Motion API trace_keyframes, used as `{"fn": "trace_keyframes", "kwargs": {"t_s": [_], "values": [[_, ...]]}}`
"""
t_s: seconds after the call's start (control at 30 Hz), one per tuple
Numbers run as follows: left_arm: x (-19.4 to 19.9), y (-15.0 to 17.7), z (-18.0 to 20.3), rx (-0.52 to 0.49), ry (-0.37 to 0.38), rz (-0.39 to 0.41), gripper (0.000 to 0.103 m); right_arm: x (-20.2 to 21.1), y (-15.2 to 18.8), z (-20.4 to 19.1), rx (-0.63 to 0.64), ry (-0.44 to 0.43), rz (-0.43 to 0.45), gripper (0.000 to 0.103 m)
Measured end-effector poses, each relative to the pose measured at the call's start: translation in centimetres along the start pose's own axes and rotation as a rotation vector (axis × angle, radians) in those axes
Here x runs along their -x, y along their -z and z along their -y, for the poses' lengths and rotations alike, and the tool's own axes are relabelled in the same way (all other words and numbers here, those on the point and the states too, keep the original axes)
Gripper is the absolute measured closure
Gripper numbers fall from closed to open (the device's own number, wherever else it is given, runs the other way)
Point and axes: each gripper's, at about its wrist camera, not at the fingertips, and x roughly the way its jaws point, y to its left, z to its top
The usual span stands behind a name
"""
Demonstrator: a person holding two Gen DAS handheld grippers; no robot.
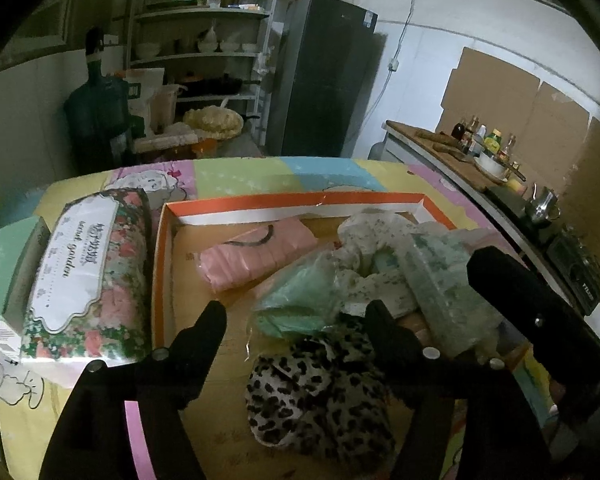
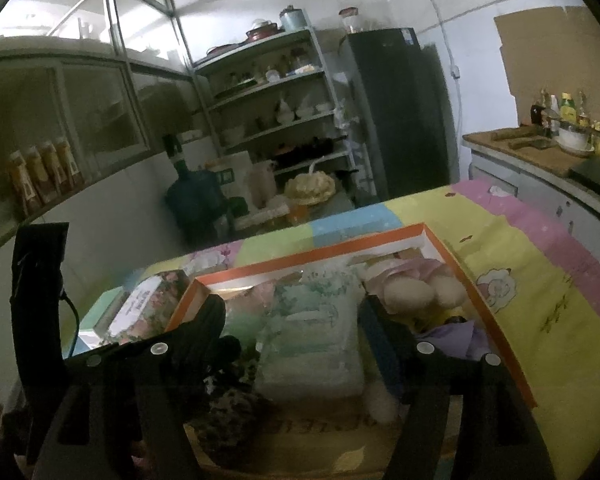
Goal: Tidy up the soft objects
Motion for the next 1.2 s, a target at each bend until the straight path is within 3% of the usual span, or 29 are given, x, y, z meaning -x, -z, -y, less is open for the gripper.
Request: {"fn": "trace_keyframes", "kwargs": {"t_s": [0.33, 1.2], "values": [[2.7, 0.0, -0.3, -0.014, 0.006, 0.049, 0.031, 1.8, -0.3, -0.9, -0.001, 0.013, 0.046, 0.030], [11.4, 1.8, -4.5, 0.031, -0.142, 0.195, 0.031, 6.4, 1.4, -8.0, 0.070, 0.001, 0.158, 0.029]]}}
